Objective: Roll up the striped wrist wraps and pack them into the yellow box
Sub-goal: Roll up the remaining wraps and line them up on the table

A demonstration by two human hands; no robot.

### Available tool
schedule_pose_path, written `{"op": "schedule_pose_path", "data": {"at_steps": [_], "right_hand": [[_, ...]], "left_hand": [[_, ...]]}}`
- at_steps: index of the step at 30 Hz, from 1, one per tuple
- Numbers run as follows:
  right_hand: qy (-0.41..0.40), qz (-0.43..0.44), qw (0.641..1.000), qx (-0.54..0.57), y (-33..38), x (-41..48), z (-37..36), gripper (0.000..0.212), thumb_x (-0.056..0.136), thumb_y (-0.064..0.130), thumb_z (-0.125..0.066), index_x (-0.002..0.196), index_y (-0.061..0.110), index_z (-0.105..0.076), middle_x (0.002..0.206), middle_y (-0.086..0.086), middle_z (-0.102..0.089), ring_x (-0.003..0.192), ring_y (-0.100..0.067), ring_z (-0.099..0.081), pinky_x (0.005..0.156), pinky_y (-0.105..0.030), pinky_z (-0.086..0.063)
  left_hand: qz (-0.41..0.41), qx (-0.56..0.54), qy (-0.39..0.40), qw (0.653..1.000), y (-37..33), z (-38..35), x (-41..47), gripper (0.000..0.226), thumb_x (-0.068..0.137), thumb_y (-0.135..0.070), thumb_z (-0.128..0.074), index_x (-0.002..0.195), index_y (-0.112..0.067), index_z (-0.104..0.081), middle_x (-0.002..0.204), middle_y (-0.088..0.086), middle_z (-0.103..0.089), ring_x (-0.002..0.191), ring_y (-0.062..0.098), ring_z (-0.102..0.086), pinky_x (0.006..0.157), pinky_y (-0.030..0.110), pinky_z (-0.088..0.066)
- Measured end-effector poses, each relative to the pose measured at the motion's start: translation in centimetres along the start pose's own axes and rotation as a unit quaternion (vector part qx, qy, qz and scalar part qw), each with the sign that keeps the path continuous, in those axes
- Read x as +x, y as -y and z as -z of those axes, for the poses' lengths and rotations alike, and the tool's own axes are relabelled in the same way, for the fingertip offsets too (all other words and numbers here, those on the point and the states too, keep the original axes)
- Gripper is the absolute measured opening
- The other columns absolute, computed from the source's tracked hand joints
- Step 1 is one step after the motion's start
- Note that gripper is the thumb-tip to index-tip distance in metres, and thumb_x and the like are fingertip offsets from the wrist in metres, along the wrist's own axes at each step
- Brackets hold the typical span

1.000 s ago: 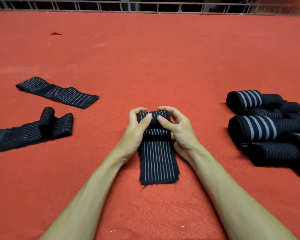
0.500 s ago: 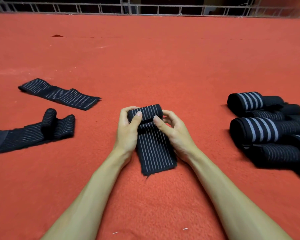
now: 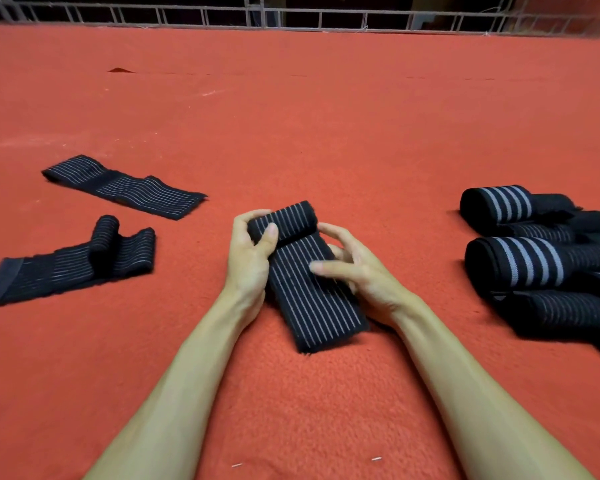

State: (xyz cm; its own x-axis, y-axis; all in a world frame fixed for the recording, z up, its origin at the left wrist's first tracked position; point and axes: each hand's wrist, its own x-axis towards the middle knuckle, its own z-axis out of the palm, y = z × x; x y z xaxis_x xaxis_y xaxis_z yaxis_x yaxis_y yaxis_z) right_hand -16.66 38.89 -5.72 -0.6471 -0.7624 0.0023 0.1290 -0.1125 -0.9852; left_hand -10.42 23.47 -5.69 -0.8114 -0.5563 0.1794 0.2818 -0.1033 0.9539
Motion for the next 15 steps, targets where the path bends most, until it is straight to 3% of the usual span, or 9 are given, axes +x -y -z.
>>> {"op": "schedule_pose_path", "data": {"at_steps": [4,7,8,10,12,14,15], "right_hand": [[-0.1,0.012,0.994,0.052,0.1,0.3,-0.6,0.057,0.085,0.049,-0.064,0.127,0.012,-0.052,0.106,-0.014,-0.067,0.088,-0.025,-0.065,0.073,-0.034,-0.051],[-0.154,0.014,0.988,-0.003,0.2,0.7,-1.1,0.075,0.074,0.071,-0.06,0.111,0.007,-0.058,0.085,-0.019,-0.06,0.064,-0.028,-0.054,0.053,-0.033,-0.041],[-0.163,0.016,0.986,-0.01,0.1,0.9,-1.1,0.076,0.074,0.071,-0.061,0.11,0.004,-0.059,0.086,-0.021,-0.063,0.064,-0.029,-0.057,0.053,-0.037,-0.046],[-0.176,0.016,0.984,0.007,0.1,1.0,-1.0,0.062,0.079,0.057,-0.065,0.107,0.002,-0.061,0.097,-0.02,-0.069,0.082,-0.029,-0.065,0.078,-0.047,-0.053],[-0.168,0.016,0.985,0.034,0.1,0.9,-0.9,0.045,0.084,0.041,-0.066,0.108,0.004,-0.061,0.097,-0.014,-0.067,0.089,-0.026,-0.063,0.087,-0.046,-0.049],[-0.146,0.022,0.988,0.045,0.1,0.7,-0.7,0.04,0.087,0.03,-0.066,0.114,0.001,-0.058,0.097,-0.011,-0.066,0.089,-0.023,-0.062,0.084,-0.039,-0.05],[-0.138,0.025,0.989,0.048,0.2,0.6,-0.8,0.036,0.089,0.026,-0.065,0.115,0.002,-0.057,0.094,-0.009,-0.067,0.086,-0.019,-0.064,0.078,-0.033,-0.052]], "left_hand": [[-0.034,0.034,0.117,0.992,-0.1,0.0,-0.4,0.024,0.084,-0.011,-0.061,0.104,-0.024,-0.056,0.093,-0.002,-0.06,0.083,0.009,-0.059,0.074,0.025,-0.051],[-0.05,0.056,0.158,0.985,-0.1,0.0,-0.5,0.027,0.081,-0.008,-0.057,0.101,-0.025,-0.056,0.097,0.003,-0.058,0.089,0.015,-0.055,0.08,0.033,-0.049],[-0.059,0.067,0.17,0.981,-0.2,0.0,-0.6,0.027,0.08,-0.008,-0.058,0.101,-0.026,-0.056,0.101,0.005,-0.056,0.094,0.017,-0.053,0.086,0.04,-0.047],[-0.061,0.089,0.186,0.977,-0.1,-0.2,-0.9,0.029,0.077,-0.018,-0.063,0.1,-0.034,-0.058,0.11,0.008,-0.05,0.102,0.019,-0.049,0.098,0.047,-0.041],[-0.039,0.106,0.18,0.977,-0.3,-0.4,-1.1,0.032,0.074,-0.033,-0.065,0.105,-0.038,-0.057,0.116,0.002,-0.044,0.108,0.01,-0.047,0.1,0.033,-0.043],[-0.019,0.11,0.163,0.98,-0.3,-0.5,-1.0,0.044,0.071,-0.053,-0.063,0.111,-0.039,-0.054,0.121,-0.001,-0.041,0.111,0.002,-0.048,0.095,0.018,-0.042],[-0.006,0.105,0.153,0.983,-0.2,-0.5,-0.9,0.048,0.071,-0.06,-0.063,0.113,-0.039,-0.052,0.125,0.002,-0.043,0.114,0.004,-0.049,0.096,0.019,-0.043]]}}
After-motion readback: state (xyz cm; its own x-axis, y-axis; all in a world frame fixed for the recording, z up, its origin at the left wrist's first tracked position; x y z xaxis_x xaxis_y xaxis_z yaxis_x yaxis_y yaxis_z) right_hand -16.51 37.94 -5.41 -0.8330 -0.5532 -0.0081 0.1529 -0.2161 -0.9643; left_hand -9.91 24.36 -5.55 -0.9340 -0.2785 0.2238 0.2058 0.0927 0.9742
